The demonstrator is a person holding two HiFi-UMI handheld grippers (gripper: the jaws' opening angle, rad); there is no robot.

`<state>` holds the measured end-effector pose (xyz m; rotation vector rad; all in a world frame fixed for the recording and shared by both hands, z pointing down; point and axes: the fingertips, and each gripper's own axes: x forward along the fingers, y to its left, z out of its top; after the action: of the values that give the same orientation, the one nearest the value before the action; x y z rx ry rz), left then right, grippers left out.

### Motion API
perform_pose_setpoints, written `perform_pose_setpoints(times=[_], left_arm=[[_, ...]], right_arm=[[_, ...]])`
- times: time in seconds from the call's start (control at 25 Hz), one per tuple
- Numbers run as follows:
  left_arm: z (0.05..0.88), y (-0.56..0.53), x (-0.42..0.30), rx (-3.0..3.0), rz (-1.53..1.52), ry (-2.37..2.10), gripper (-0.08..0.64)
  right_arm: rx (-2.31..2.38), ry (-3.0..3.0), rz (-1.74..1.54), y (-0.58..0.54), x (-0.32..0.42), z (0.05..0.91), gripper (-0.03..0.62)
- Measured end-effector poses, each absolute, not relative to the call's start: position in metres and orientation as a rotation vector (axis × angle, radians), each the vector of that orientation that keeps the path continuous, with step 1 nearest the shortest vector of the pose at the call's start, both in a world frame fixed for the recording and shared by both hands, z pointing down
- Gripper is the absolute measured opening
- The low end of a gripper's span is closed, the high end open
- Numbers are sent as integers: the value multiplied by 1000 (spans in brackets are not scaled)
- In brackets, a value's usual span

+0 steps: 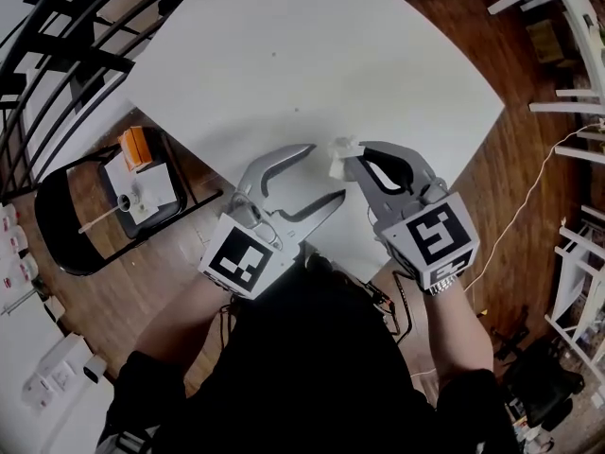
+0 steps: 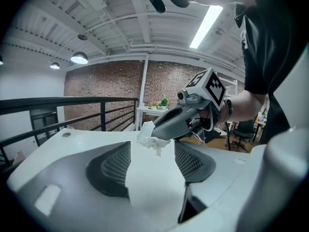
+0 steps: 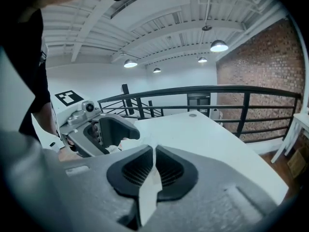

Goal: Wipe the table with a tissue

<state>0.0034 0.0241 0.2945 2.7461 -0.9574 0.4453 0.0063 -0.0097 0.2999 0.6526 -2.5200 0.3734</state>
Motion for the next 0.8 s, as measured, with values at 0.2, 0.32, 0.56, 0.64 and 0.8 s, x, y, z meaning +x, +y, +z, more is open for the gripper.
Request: perform_pose_setpoints(times=[0.2, 0.32, 0.56, 0.64, 0.8], left_arm=[[293, 47, 11, 2840, 541, -855, 298], [293, 55, 12, 2878, 605, -838, 298], [292, 67, 17, 2955, 727, -794, 296], [292, 71, 19, 2969, 748, -782, 282], [290, 75, 20, 2985, 755, -779, 242]], right_arm=[[544, -2552, 369, 15, 4, 290, 6], [492, -2560, 358, 27, 3, 286, 6], [394, -2571, 343, 46, 1, 281, 6], [362, -2574, 343, 50, 0, 280, 6], [312, -2575, 346, 59, -3, 278, 6]])
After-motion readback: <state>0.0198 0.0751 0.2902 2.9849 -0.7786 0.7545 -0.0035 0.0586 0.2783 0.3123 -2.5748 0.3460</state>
